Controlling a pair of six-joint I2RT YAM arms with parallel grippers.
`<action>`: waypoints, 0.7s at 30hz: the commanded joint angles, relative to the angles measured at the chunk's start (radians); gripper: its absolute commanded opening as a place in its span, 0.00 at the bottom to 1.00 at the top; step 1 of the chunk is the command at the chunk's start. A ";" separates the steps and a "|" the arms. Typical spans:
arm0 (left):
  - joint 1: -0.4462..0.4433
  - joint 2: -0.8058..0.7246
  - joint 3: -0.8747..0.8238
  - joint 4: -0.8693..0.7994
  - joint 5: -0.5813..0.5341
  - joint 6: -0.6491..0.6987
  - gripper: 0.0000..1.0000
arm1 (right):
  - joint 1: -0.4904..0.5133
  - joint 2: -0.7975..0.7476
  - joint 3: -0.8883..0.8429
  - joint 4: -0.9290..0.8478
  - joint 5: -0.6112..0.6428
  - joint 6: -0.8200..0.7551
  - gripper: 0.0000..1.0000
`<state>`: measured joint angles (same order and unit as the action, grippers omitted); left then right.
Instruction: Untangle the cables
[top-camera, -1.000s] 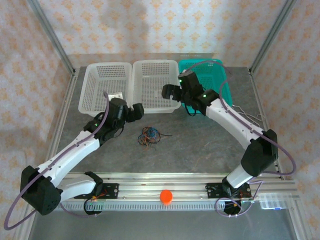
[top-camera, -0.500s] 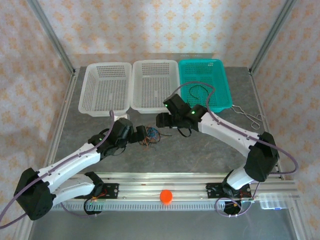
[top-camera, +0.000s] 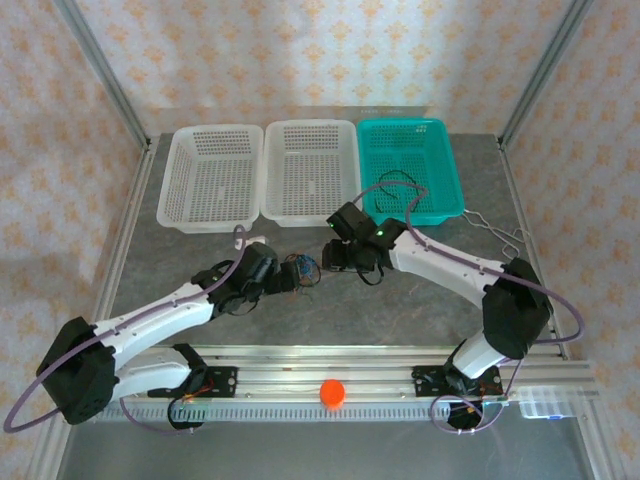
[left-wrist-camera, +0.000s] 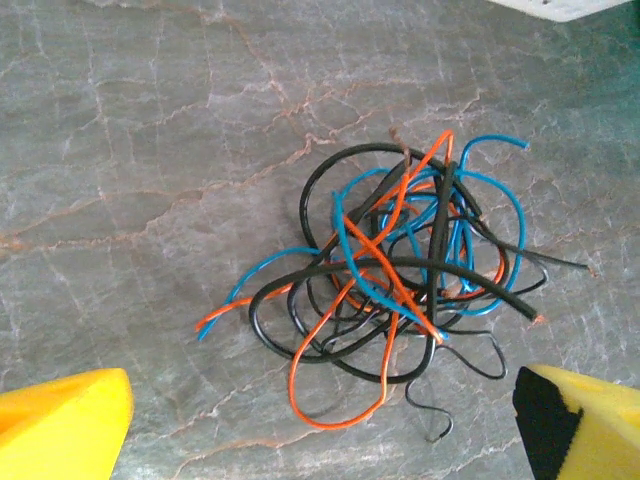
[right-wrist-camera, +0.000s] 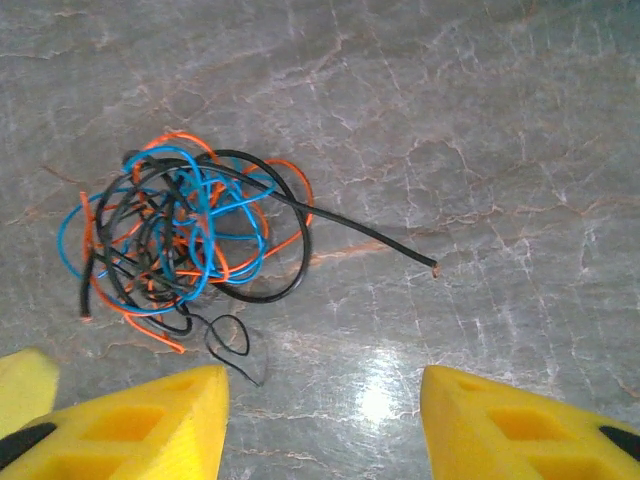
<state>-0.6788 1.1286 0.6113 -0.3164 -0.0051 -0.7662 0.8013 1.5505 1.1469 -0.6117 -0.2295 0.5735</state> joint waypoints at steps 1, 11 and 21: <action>0.009 0.001 0.019 0.018 -0.052 -0.026 0.97 | 0.007 -0.049 -0.030 0.133 -0.112 -0.012 0.52; 0.198 -0.199 -0.149 0.113 0.086 -0.108 0.92 | 0.074 0.079 0.110 0.108 -0.166 -0.049 0.40; 0.226 -0.198 -0.166 0.132 0.108 -0.097 0.92 | 0.099 0.248 0.235 0.075 -0.160 -0.034 0.36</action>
<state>-0.4572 0.9298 0.4496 -0.2123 0.0910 -0.8635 0.8906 1.7794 1.3407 -0.5144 -0.3931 0.5312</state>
